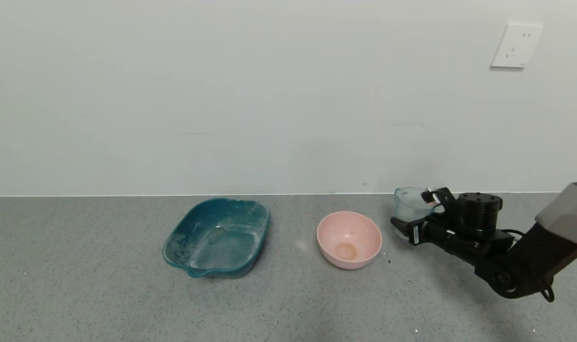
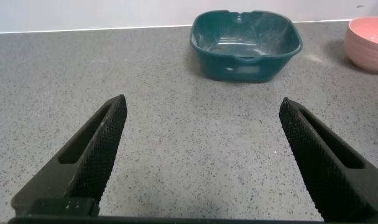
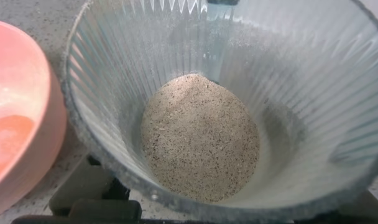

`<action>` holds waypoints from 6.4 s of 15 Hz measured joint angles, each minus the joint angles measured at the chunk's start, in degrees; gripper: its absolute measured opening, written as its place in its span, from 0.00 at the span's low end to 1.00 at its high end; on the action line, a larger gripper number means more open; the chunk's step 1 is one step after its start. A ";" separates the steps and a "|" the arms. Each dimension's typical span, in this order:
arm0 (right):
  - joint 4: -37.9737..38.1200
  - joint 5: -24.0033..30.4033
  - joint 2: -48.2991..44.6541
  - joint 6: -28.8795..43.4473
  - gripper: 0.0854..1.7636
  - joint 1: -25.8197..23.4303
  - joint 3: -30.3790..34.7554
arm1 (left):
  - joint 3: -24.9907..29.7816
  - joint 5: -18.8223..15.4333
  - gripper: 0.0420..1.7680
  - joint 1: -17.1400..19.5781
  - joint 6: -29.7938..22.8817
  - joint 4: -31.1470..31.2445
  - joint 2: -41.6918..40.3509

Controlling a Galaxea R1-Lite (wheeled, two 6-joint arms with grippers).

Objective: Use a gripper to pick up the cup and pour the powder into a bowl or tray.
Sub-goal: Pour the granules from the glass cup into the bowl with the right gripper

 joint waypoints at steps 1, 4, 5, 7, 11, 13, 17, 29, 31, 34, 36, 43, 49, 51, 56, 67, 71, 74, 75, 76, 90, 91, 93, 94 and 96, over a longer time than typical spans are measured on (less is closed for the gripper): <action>2.39 -0.02 -1.54 -1.29 0.75 0.28 -0.50 | 0.00 0.00 1.00 -0.02 0.00 0.00 0.00; 8.84 -0.38 -5.25 -6.94 0.75 0.83 -3.01 | 0.00 0.00 1.00 -0.02 -0.02 0.00 0.00; 11.19 -0.55 -6.19 -8.70 0.75 0.90 -4.17 | 0.00 0.00 1.00 -0.05 0.00 0.00 0.00; 16.90 -1.54 -7.79 -13.42 0.75 1.27 -6.67 | 0.00 0.00 1.00 -0.02 -0.02 0.00 0.00; 22.93 -6.30 -9.17 -20.00 0.75 4.60 -10.29 | 0.00 0.00 1.00 -0.02 0.00 0.00 0.00; 25.91 -9.17 -9.34 -22.56 0.75 6.17 -12.70 | 0.00 0.00 1.00 -0.02 0.00 0.00 0.00; 33.82 -16.80 -9.56 -26.73 0.75 9.48 -18.12 | 0.00 0.00 1.00 -0.02 -0.02 0.00 0.00; 38.41 -31.10 -7.17 -46.67 0.75 15.08 -24.23 | 0.00 -0.02 1.00 0.00 -0.02 0.00 0.00; 38.23 -32.18 -7.13 -50.44 0.75 15.52 -24.26 | 0.00 -0.02 1.00 -0.05 -0.02 0.00 0.00; 37.92 -33.34 -7.11 -54.98 0.75 15.87 -24.31 | 0.00 -0.02 1.00 -0.02 0.00 0.00 0.00; 37.86 -33.34 -7.11 -56.86 0.75 16.24 -24.17 | 0.00 0.00 1.00 -0.02 0.00 0.00 0.00; 37.78 -33.30 -7.17 -64.83 0.75 17.86 -22.82 | 0.00 0.00 1.00 -0.02 0.02 -0.02 0.00; 37.86 -33.28 -7.83 -72.02 0.75 18.54 -21.53 | 0.00 -0.02 1.00 -0.02 0.00 -0.02 0.00; 37.82 -33.78 -7.88 -74.31 0.75 19.02 -21.20 | 0.00 0.00 1.00 -0.02 0.00 0.00 0.00; 37.92 -36.18 -7.88 -79.41 0.75 20.55 -20.81 | 0.00 0.00 1.00 -0.02 -0.02 0.00 0.00; 37.92 -41.11 -7.52 -87.32 0.75 22.49 -21.14 | 0.00 0.00 1.00 -0.02 -0.02 0.00 0.00; 37.90 -41.33 -7.46 -90.56 0.75 23.19 -21.58 | 0.00 0.00 1.00 -0.02 -0.02 -0.05 0.00; 37.92 -43.29 -7.44 -91.98 0.75 24.04 -21.48 | 0.00 -0.02 1.00 -0.02 -0.02 -0.07 0.00; 37.86 -43.40 -7.44 -92.37 0.75 24.22 -21.47 | 0.00 0.00 1.00 -0.05 -0.02 -0.07 0.00; 37.82 -43.90 -7.44 -92.55 0.75 24.37 -21.47 | 0.00 -0.02 1.00 -0.05 -0.02 -0.07 0.00; 37.62 -47.20 -7.02 -94.26 0.75 26.05 -21.61 | 0.00 0.00 1.00 0.00 0.00 -0.07 0.00; 37.64 -47.23 -7.00 -94.23 0.75 26.12 -21.61 | 0.00 0.00 1.00 0.00 0.02 -0.07 0.00; 37.62 -47.25 -6.97 -94.26 0.75 26.21 -21.61 | 0.00 0.00 1.00 -0.05 0.00 -0.07 0.00; 37.62 -47.25 -6.97 -94.26 0.75 26.23 -21.61 | 0.00 -0.02 1.00 -0.05 0.00 -0.07 0.00; 37.60 -47.26 -6.96 -94.26 0.75 26.30 -21.61 | 0.00 0.00 1.00 -0.02 -0.02 -0.07 0.00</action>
